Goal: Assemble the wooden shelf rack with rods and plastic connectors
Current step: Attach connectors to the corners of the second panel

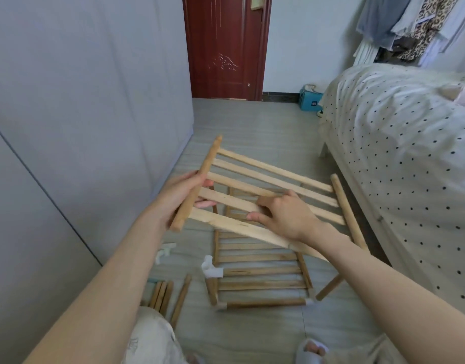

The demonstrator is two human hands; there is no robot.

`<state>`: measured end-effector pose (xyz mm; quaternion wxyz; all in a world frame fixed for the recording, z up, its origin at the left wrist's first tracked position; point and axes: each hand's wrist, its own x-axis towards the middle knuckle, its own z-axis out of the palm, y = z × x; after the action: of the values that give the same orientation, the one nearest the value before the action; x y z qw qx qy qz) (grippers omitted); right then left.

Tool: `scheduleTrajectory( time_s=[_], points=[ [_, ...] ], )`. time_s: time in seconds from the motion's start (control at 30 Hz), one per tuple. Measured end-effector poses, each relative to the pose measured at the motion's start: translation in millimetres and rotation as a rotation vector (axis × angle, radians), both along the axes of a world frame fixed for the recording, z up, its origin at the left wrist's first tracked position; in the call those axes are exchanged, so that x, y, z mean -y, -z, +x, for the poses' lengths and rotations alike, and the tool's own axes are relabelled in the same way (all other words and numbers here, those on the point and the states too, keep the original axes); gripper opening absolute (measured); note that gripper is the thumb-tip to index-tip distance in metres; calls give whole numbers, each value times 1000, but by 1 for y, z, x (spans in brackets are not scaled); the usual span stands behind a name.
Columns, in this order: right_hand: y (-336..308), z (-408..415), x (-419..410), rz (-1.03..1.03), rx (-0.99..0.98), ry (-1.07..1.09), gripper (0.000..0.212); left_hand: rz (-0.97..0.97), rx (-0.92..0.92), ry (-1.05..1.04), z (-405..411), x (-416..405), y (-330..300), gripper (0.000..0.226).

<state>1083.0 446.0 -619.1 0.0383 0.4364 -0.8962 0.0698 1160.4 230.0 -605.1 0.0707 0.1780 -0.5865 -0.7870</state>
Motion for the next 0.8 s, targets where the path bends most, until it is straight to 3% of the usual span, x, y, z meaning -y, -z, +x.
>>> scheduleTrajectory(
  time_s=[0.13,0.3,0.47,0.6,0.8],
  points=[
    [11,-5,4,-121,42,97,34,358,35,-71,1,1,9,30],
    [16,-16,1,-173,-130,161,37,596,-64,-85,-1,-5,13,57],
    [17,-20,1,-210,-157,203,38,731,-149,-33,0,-19,11,54],
    [23,-27,1,-137,-159,185,41,539,-59,-14,1,-16,13,32],
    [30,-37,-16,85,-119,161,44,-48,297,169,5,-25,31,24]
  ],
)
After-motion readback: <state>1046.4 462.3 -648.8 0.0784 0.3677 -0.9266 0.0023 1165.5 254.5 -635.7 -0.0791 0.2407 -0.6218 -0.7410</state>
